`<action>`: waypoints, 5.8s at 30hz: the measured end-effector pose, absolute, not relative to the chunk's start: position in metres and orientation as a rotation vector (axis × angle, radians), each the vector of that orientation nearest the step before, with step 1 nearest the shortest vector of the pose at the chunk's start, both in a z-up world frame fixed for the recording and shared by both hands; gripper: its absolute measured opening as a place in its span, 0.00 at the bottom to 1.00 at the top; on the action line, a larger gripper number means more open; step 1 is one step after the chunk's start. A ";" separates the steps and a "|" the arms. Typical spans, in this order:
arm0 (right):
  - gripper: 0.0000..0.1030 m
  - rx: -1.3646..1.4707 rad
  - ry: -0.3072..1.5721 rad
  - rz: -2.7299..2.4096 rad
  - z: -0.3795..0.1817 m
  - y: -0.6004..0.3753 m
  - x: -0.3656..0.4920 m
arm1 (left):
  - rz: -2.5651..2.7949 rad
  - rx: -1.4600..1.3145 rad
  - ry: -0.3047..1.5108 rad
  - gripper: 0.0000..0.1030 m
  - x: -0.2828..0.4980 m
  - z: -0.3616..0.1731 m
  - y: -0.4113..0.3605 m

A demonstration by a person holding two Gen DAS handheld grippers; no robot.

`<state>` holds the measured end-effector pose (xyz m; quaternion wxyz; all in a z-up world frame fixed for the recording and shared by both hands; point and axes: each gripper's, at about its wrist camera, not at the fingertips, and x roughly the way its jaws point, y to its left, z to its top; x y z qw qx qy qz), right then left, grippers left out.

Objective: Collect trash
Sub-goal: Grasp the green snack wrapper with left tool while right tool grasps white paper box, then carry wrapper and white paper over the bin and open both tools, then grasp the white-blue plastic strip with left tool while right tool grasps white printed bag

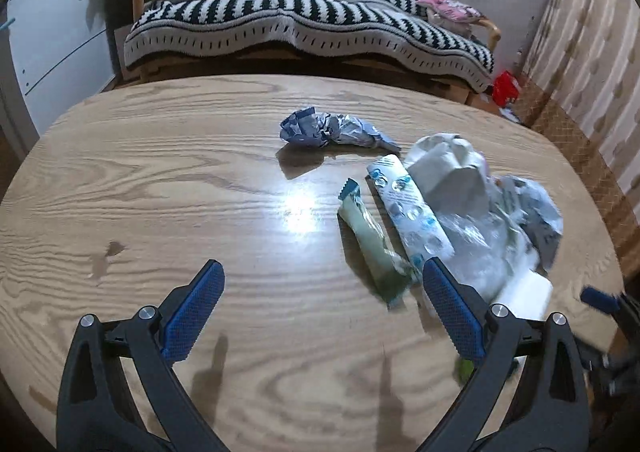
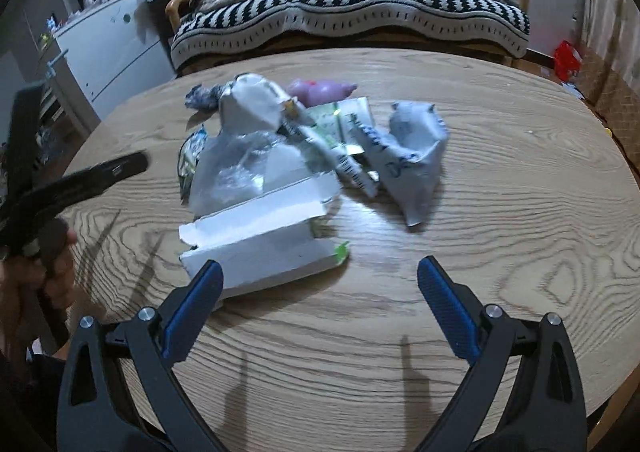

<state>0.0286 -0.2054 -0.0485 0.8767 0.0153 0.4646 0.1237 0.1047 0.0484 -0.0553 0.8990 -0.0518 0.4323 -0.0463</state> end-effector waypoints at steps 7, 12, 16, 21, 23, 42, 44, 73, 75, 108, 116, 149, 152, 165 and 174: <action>0.91 0.136 1.023 0.301 -0.056 -0.206 0.032 | -0.083 -0.082 0.895 0.93 0.134 -0.070 0.026; 0.91 0.206 1.049 0.323 -0.058 -0.210 0.034 | -0.103 -0.106 0.950 0.62 0.142 -0.081 0.028; 0.91 0.271 1.075 0.333 -0.062 -0.210 0.040 | -0.082 -0.044 0.935 0.19 0.139 -0.083 0.028; 0.91 0.377 1.121 0.327 -0.072 -0.209 0.050 | -0.093 -0.066 0.941 0.15 0.133 -0.079 0.034; 0.91 0.412 1.135 0.314 -0.076 -0.207 0.055 | -0.090 -0.063 0.932 0.15 0.130 -0.075 0.035; 0.11 0.296 1.042 0.278 -0.046 -0.227 0.031 | -0.207 -0.014 0.850 0.15 0.076 -0.027 -0.015; 0.10 0.288 1.018 0.263 -0.040 -0.240 0.024 | -0.225 -0.010 0.845 0.15 0.073 -0.023 -0.026; 0.08 0.466 0.797 -0.338 -0.030 -0.598 -0.142 | -0.790 0.260 0.829 0.15 -0.027 -0.022 -0.369; 0.08 0.483 0.798 -0.373 -0.037 -0.617 -0.155 | -0.838 0.283 0.829 0.15 -0.038 -0.027 -0.397; 0.75 0.583 0.815 -0.656 -0.092 -0.735 -0.221 | -1.076 0.367 0.905 0.15 -0.077 -0.090 -0.569; 0.75 0.622 0.799 -0.710 -0.093 -0.749 -0.244 | -1.118 0.372 0.928 0.15 -0.085 -0.105 -0.593; 0.88 0.482 0.745 -0.455 -0.034 -0.640 -0.163 | -0.741 0.207 0.856 0.92 -0.002 -0.024 -0.403; 0.92 0.390 0.772 -0.328 -0.023 -0.578 -0.121 | -0.620 0.165 0.830 0.93 0.015 -0.009 -0.335; 0.92 0.236 0.857 0.107 -0.010 -0.349 0.004 | -0.203 -0.016 0.815 0.93 0.068 -0.001 -0.075; 0.92 0.246 0.905 0.145 -0.022 -0.284 0.067 | -0.149 -0.017 0.883 0.93 0.093 -0.032 -0.006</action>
